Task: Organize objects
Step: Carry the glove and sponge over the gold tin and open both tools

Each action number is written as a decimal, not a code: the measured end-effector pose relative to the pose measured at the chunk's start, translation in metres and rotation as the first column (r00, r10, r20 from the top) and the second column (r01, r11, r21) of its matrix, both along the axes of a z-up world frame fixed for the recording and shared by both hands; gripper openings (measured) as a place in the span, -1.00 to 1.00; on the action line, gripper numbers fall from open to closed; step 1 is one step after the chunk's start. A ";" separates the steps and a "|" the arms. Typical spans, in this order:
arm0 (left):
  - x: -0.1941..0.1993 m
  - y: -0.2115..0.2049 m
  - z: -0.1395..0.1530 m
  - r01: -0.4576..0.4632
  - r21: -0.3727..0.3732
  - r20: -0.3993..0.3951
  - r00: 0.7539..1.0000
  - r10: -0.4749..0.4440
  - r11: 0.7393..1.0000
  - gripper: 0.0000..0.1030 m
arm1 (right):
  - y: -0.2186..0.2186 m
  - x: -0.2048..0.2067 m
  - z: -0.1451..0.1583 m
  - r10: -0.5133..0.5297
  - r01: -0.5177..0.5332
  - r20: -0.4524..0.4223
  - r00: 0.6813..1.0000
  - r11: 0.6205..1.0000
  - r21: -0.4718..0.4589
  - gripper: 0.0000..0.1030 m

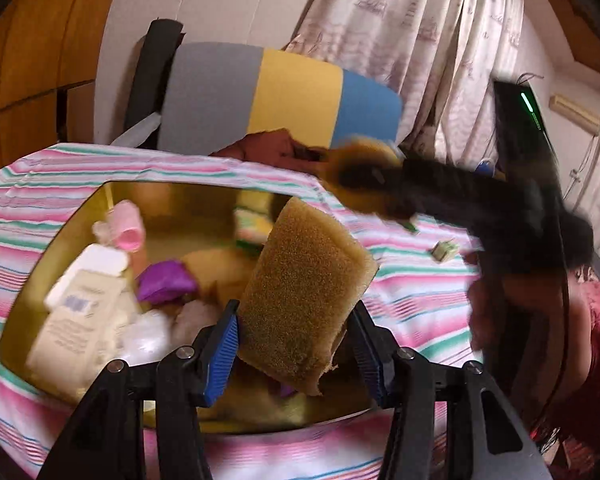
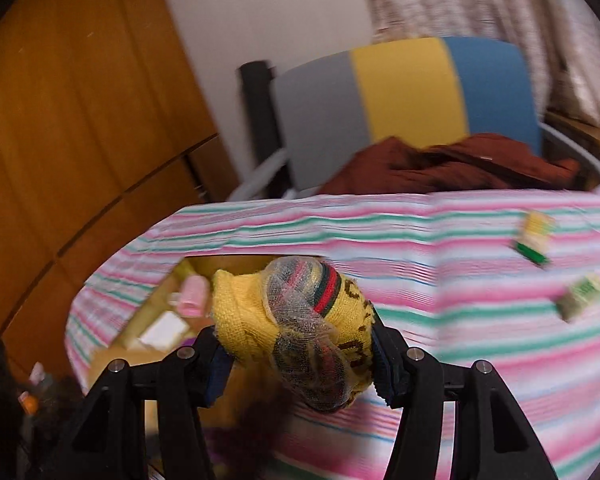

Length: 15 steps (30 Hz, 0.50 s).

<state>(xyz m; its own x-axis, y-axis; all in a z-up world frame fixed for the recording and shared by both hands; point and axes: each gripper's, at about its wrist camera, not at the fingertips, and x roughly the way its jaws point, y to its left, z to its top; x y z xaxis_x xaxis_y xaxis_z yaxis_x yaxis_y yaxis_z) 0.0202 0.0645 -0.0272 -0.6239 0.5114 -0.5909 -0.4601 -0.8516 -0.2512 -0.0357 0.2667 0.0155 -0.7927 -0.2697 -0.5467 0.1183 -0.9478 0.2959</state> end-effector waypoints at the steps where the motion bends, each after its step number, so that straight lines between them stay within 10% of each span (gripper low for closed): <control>1: -0.002 -0.005 -0.002 0.008 -0.010 0.008 1.000 -0.008 1.000 0.05 | -0.012 -0.011 0.001 0.023 -0.023 0.001 1.000 1.000 0.007 0.15; 12: -0.013 -0.024 -0.032 0.034 0.009 0.105 0.994 -0.035 0.999 0.16 | -0.060 -0.084 -0.012 0.067 -0.071 0.088 0.994 0.997 0.044 0.67; 15: -0.018 -0.014 -0.040 0.010 -0.089 0.110 0.994 0.000 0.996 0.20 | -0.045 -0.068 -0.007 0.026 -0.027 0.055 0.998 1.000 0.012 0.84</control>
<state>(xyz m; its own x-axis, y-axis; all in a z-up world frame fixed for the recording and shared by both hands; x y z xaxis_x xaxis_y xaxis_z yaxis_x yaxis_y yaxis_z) 0.0022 0.0501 -0.0672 -0.5504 0.4566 -0.6990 -0.4385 -0.8705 -0.2234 -0.1036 0.2220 0.0088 -0.7543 -0.2832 -0.5923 0.1276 -0.9482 0.2909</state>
